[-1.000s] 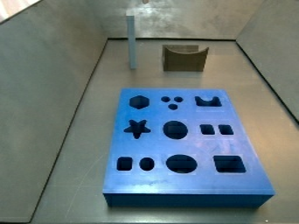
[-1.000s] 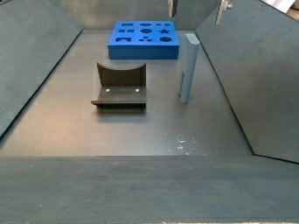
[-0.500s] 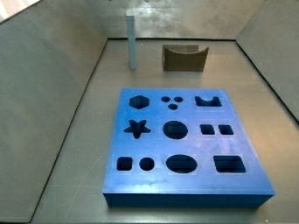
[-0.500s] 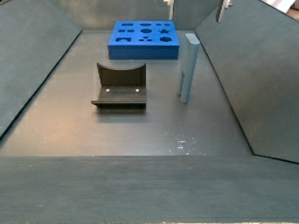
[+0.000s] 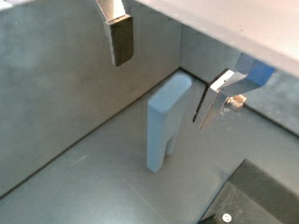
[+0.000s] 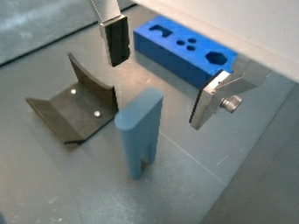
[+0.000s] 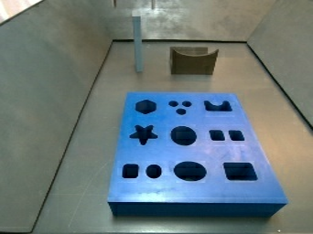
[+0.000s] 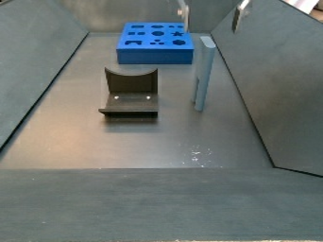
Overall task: Pick up the square-circle object. Move up. Place the square-circle object on the fixture. Regrasp the square-circle object. Rotate the square-circle object. Move to above the board. Insert the square-circle object.
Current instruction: Rotate the square-circle object, then move to above the board.
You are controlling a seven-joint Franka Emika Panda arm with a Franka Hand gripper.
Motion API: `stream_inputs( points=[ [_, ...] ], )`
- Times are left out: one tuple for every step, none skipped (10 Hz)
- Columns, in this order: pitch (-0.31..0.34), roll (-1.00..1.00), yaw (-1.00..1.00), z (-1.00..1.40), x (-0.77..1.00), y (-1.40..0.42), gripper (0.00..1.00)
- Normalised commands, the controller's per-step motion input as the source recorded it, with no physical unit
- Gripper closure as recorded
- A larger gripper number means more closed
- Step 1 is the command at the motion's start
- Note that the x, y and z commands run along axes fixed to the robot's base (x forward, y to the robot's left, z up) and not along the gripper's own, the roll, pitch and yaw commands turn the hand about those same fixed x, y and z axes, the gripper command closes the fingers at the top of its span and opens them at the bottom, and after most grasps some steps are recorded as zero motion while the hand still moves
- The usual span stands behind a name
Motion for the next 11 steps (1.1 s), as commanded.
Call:
stream_inputs(
  points=[
    [-0.014,-0.04,0.06,-1.0,0.04,0.01,0.0],
    [-0.034,-0.02,0.05,-0.79,0.02,0.0,0.0],
    [-0.043,-0.01,0.04,-0.62,0.02,0.0,0.0],
    [-0.05,0.0,0.04,-0.46,0.01,0.0,0.0],
    [-0.052,0.01,0.04,-0.36,0.01,0.0,0.0],
    [-0.054,0.03,0.03,0.0,0.0,0.0,1.0],
    [0.095,0.05,-0.26,1.0,-0.29,0.01,1.0],
    [0.094,0.04,-0.25,1.0,-0.29,0.01,1.0],
    [0.056,0.04,-0.19,1.0,-0.27,0.01,1.0],
    [0.045,0.02,-0.13,1.0,-0.25,0.01,1.0],
    [0.048,0.01,-0.09,1.0,-0.24,0.01,1.0]
  ],
)
